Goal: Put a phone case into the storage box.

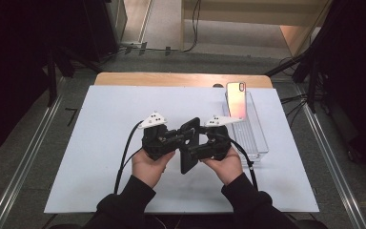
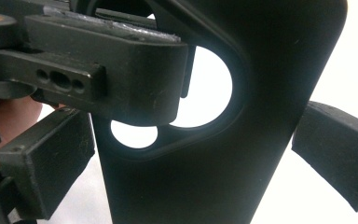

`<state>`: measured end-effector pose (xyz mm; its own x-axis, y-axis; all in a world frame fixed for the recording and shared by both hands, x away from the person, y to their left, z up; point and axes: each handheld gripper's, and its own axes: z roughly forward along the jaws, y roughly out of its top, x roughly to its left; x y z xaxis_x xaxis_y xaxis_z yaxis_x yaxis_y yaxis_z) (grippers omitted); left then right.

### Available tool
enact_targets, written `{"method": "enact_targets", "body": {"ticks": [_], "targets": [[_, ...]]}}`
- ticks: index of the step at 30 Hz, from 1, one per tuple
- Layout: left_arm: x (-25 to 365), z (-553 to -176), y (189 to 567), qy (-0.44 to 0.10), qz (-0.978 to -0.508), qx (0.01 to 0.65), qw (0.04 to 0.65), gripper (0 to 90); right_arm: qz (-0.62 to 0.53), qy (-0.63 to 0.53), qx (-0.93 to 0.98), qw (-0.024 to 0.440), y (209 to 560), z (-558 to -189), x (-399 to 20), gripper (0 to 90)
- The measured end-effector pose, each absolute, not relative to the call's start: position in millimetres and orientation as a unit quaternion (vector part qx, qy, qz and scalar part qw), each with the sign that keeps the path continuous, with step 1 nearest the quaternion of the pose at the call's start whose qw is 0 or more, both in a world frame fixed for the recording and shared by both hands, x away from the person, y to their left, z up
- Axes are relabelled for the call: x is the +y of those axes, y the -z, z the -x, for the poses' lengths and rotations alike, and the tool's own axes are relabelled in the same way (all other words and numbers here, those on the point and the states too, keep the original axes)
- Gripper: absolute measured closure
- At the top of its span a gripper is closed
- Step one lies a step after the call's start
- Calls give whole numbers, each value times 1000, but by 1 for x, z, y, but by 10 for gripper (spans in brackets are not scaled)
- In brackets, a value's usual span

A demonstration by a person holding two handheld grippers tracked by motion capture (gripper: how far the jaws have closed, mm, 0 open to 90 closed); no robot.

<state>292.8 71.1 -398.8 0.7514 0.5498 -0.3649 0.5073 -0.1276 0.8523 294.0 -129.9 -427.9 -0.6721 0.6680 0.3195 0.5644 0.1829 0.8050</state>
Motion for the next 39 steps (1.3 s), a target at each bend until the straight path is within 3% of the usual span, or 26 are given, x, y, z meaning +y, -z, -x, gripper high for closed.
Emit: {"method": "enact_targets", "body": {"ticks": [6,20,24,27,39], "targets": [[70,-292,399,-22,-752,351,557,778,-404,-504,762,51,428,-292,-131,100],[70,-293,399,-20,-753,352,555,768,-406,-502,762,48,428,-292,-131,120],[73,-294,397,-16,-746,355,564,573,-408,-497,764,51,429,-292,-131,121],[76,-296,395,-17,-744,362,561,509,-409,-494,766,53,430,-293,-131,121],[92,-304,385,-2,-739,368,564,400,-418,-484,767,54,437,-297,-137,121]]}}
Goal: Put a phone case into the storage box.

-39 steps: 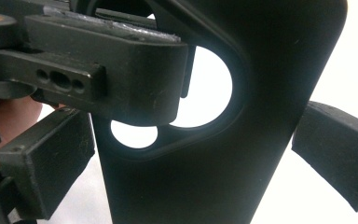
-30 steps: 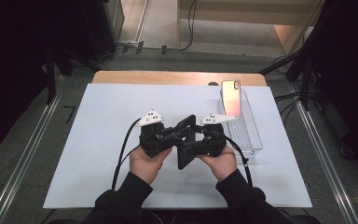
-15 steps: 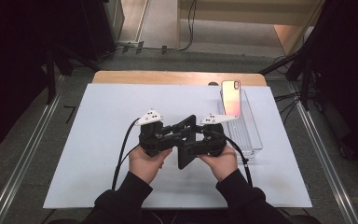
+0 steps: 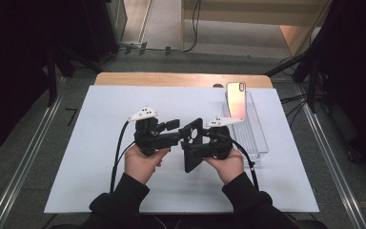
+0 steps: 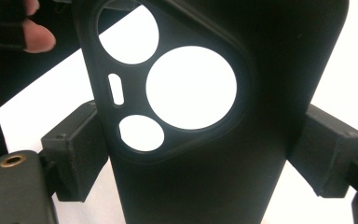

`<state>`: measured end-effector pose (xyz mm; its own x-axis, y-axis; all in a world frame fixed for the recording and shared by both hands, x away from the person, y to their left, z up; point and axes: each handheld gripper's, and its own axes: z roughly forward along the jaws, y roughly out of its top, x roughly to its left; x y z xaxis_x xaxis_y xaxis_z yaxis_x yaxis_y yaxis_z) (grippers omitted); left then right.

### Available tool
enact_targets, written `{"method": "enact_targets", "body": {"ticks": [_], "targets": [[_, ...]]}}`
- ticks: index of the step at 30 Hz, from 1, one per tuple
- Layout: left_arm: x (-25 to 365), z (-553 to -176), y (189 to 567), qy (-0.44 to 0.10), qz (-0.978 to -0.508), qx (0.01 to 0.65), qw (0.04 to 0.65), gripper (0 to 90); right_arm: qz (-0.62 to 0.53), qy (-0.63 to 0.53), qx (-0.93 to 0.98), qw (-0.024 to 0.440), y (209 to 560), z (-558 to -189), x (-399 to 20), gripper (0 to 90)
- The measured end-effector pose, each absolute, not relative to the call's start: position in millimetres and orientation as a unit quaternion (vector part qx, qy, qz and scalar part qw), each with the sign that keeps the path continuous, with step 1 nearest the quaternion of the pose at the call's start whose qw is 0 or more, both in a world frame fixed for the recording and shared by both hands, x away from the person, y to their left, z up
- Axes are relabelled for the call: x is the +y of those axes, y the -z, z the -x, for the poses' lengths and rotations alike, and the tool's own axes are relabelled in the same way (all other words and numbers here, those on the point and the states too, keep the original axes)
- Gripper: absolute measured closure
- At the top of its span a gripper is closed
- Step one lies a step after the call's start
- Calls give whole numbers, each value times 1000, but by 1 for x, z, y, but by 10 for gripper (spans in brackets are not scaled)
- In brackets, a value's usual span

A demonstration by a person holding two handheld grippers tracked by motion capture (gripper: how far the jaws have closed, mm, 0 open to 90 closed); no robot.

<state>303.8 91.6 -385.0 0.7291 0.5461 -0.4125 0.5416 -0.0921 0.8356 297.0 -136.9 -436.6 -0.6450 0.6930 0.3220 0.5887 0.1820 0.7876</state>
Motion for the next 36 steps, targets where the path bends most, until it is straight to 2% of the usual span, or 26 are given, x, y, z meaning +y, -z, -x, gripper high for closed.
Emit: {"method": "enact_targets", "body": {"ticks": [3,6,8,15,17,31,36], "targets": [[97,-306,383,7,-739,374,560,378,-422,-482,766,55,437,-298,-139,121],[103,-304,380,-15,-739,371,561,377,-425,-482,765,56,437,-299,-142,121],[107,-308,380,2,-747,368,553,332,-426,-480,765,56,437,-300,-143,121],[117,-312,391,35,-761,365,534,328,-430,-480,763,57,435,-301,-148,121],[120,-314,396,51,-772,358,523,327,-429,-481,762,58,435,-301,-149,121],[129,-304,419,57,-859,275,429,328,-409,-488,770,42,431,-302,-154,120],[136,-303,430,66,-864,273,418,329,-401,-484,776,38,430,-302,-153,120]]}}
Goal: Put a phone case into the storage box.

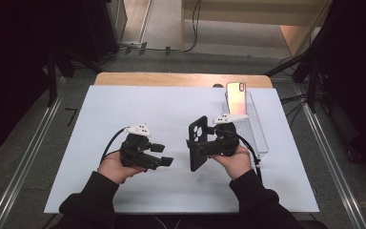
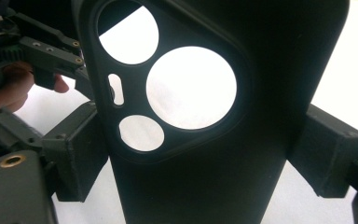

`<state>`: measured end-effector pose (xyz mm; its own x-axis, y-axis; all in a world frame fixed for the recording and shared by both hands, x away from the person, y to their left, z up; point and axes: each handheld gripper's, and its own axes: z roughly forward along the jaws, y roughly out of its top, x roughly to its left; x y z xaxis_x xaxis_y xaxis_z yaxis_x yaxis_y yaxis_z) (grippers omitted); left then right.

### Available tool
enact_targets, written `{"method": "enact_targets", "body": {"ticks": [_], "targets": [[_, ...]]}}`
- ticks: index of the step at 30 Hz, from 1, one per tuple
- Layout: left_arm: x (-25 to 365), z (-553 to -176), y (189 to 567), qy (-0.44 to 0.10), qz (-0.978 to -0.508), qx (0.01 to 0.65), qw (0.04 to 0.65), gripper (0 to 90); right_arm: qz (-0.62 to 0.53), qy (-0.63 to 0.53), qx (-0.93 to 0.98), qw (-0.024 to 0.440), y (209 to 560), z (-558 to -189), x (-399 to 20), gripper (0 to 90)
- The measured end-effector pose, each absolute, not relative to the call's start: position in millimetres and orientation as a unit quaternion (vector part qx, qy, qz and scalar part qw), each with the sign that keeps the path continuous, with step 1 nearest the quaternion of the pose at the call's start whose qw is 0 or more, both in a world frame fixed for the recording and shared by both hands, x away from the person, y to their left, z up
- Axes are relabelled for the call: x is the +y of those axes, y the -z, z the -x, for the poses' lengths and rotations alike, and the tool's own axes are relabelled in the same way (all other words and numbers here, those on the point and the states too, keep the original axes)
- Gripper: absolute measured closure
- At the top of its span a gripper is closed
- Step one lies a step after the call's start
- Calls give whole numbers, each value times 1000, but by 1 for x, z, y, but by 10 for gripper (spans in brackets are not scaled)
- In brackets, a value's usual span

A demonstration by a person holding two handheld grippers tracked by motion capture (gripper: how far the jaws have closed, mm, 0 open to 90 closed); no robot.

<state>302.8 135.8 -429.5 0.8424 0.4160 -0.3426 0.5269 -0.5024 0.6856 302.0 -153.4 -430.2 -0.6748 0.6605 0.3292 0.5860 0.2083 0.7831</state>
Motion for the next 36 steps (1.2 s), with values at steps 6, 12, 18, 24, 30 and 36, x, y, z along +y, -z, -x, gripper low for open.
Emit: {"method": "enact_targets", "body": {"ticks": [6,12,18,24,30,36], "targets": [[146,-302,437,76,-872,263,405,329,-393,-481,783,37,429,-301,-152,120],[163,-300,447,68,-872,280,396,329,-388,-481,785,40,425,-301,-155,120],[173,-297,452,72,-870,291,392,329,-385,-480,787,40,424,-301,-156,120],[183,-293,454,62,-869,299,389,329,-388,-479,787,35,421,-301,-159,120],[192,-291,454,49,-864,322,385,329,-384,-479,789,37,416,-301,-162,120],[200,-289,454,30,-853,349,388,329,-386,-477,789,34,413,-301,-163,120]]}}
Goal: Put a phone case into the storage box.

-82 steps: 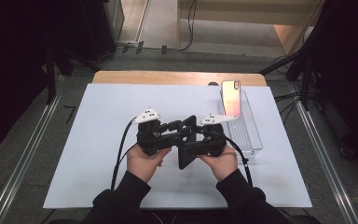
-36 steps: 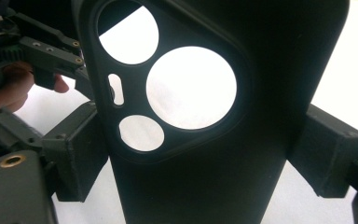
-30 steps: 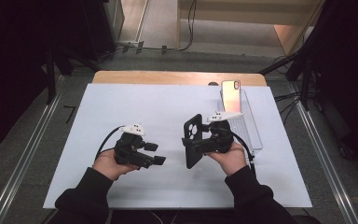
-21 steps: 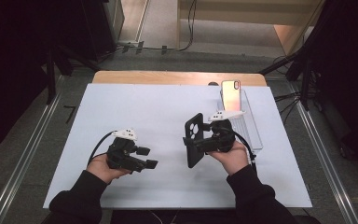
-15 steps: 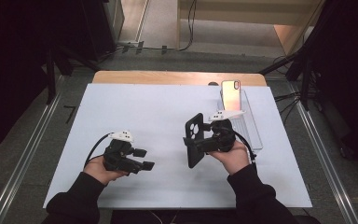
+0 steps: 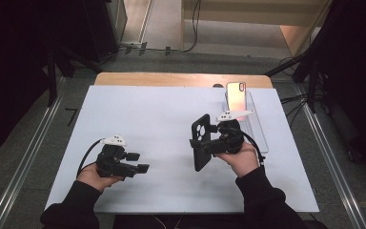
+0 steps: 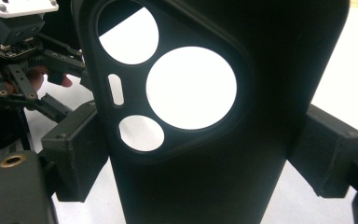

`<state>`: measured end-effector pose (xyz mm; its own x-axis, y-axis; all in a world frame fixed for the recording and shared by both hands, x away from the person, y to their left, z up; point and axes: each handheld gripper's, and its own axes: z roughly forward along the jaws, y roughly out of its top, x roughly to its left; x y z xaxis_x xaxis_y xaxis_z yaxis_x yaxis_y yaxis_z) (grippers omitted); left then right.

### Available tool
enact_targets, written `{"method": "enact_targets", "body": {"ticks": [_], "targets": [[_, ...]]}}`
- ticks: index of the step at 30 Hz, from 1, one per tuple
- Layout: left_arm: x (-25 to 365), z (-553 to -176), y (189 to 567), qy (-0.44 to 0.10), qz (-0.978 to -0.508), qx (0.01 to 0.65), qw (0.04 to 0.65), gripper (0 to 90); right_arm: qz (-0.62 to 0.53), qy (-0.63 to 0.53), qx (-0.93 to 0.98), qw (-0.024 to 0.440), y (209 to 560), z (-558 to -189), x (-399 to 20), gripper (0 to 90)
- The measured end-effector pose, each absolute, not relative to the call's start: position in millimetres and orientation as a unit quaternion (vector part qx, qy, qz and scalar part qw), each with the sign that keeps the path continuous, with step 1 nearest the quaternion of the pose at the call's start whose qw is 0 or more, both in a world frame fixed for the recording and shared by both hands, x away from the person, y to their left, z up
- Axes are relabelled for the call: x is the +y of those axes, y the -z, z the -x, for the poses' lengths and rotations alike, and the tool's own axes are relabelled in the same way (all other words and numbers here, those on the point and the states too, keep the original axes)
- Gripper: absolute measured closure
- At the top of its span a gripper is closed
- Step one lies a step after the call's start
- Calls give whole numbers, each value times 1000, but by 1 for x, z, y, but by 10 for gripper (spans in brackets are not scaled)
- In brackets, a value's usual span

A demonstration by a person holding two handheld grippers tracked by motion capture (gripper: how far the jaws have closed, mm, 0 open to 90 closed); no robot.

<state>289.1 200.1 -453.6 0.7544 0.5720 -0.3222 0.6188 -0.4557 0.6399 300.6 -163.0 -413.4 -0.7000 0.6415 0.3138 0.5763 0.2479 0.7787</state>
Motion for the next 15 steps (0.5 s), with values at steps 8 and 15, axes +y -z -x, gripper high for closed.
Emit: {"method": "enact_targets", "body": {"ticks": [8,15], "targets": [[204,-287,454,18,-849,366,381,329,-387,-472,791,38,408,-301,-165,120],[206,-288,454,24,-842,377,385,329,-388,-472,790,48,401,-301,-171,120]]}}
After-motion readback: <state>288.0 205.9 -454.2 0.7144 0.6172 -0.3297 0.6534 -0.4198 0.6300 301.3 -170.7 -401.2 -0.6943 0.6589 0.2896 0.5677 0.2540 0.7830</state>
